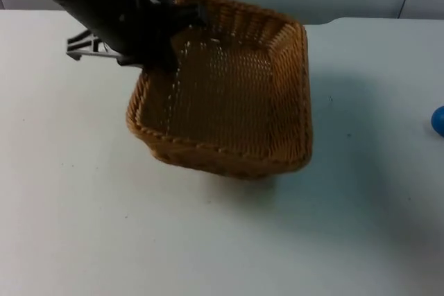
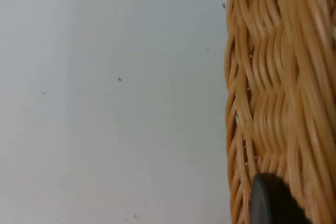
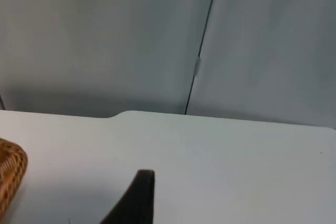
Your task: Pick up the basket with the left hand and place the ball into the basket with the right hand.
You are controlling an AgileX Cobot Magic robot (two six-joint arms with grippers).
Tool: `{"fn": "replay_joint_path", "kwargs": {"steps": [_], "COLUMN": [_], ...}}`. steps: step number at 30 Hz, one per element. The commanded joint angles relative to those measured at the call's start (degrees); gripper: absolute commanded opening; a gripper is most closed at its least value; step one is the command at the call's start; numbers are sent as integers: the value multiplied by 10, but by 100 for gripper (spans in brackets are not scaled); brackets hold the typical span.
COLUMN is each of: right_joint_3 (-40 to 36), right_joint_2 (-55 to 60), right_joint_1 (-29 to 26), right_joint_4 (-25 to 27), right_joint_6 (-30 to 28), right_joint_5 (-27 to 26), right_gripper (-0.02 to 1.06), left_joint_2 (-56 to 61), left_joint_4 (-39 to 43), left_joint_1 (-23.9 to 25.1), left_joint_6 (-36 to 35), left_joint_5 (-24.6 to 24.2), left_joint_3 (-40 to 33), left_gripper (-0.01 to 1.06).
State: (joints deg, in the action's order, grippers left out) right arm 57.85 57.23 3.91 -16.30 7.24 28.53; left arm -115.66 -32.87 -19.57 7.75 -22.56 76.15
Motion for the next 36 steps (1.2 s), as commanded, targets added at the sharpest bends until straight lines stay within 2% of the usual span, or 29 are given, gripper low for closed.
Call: {"fn": "replay_joint_path", "kwargs": {"steps": [1,3,9,14,29,36], "right_joint_3": [4,4,4,4,4,4], "right_joint_2": [3,5,28,92,345,403], "right_joint_1": [0,0,0,0,-1,-47], "right_joint_4": [-2,-2,-2,1,1,16], "right_joint_6": [10,16,17,21,38,62], "right_joint_5": [-11,-15,-18,-57,-132,-150], "right_gripper": [104,104,104,104,104,104], "left_joint_2": [29,38,60,70,68,61], "left_joint_4": [-10,-11,-15,-10,4,5], "left_joint_1": [22,41,57,64,65,65], "left_joint_6": [-2,-9,-13,-13,-13,-13], "left_joint_5": [-15,-35,-63,-91,-96,-97], "left_joint_3": [7,8,8,47,65,65], "left_gripper": [0,0,0,0,0,0]}}
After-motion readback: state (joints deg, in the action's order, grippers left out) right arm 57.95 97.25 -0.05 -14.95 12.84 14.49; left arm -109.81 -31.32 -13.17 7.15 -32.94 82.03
